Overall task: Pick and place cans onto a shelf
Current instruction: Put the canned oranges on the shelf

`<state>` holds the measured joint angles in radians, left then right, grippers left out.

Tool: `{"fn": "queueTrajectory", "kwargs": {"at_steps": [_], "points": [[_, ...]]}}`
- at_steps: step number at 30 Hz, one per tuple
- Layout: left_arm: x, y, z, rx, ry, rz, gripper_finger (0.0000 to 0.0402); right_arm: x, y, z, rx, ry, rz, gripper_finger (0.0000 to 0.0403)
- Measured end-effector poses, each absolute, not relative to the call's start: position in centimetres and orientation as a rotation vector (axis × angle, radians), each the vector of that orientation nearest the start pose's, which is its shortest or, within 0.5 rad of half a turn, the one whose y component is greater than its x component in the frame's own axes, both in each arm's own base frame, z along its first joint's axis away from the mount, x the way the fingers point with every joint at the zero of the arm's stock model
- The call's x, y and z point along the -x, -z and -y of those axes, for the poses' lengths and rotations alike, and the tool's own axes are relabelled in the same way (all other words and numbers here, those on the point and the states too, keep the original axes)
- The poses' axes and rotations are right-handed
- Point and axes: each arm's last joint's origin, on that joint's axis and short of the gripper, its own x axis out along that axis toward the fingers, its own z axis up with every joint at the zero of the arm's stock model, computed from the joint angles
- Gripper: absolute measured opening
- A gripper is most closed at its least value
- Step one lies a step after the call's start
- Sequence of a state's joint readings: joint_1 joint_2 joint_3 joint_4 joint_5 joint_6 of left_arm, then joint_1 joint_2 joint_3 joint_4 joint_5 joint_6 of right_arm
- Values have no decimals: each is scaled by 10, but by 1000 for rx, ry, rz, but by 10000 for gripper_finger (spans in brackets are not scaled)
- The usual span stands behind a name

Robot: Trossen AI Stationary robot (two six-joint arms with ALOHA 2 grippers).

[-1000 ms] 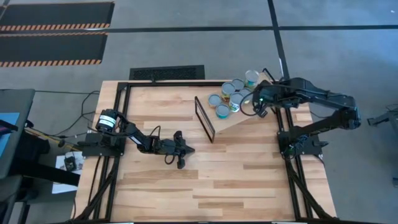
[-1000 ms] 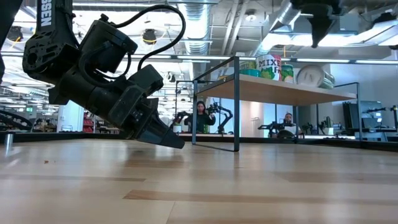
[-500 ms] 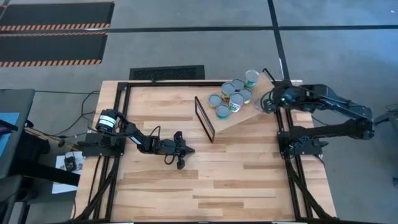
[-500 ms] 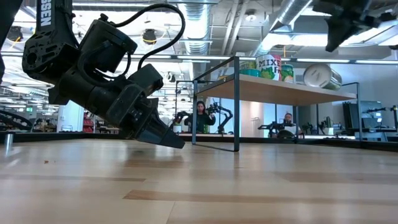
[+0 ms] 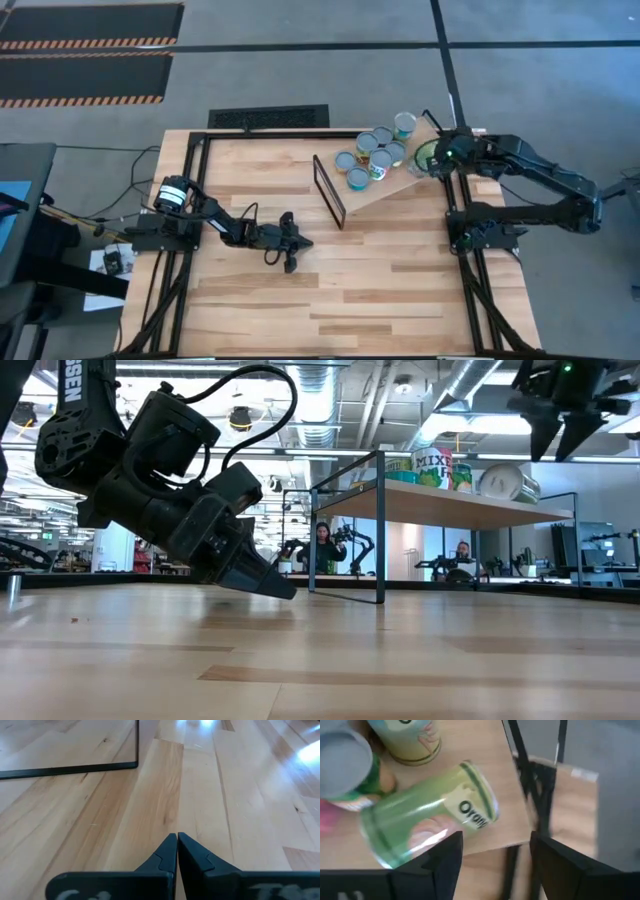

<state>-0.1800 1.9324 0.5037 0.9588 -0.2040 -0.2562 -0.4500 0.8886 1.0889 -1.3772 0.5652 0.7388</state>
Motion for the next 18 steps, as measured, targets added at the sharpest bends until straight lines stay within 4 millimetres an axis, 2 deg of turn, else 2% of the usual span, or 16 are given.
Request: {"fn": "queueTrajectory", "kwargs": {"at_steps": [2,4,7,11,14,18], "points": [[-289,-73,49,161,-75,-457,2,-98,-332,69,-440,1243,-888,258],[-289,-73,50,159,-69,-457,2,-98,-332,75,-436,1191,-903,255],[-289,-73,51,160,-65,-457,2,-99,-335,83,-538,1115,-825,244],[-289,-73,50,159,-68,-454,2,-101,-335,92,-567,1127,-734,220],[-289,-73,50,152,-72,-453,2,-110,-331,99,-545,1115,-693,181],[-289,-73,50,151,-72,-453,2,-120,-329,105,-492,1082,-637,99]]}}
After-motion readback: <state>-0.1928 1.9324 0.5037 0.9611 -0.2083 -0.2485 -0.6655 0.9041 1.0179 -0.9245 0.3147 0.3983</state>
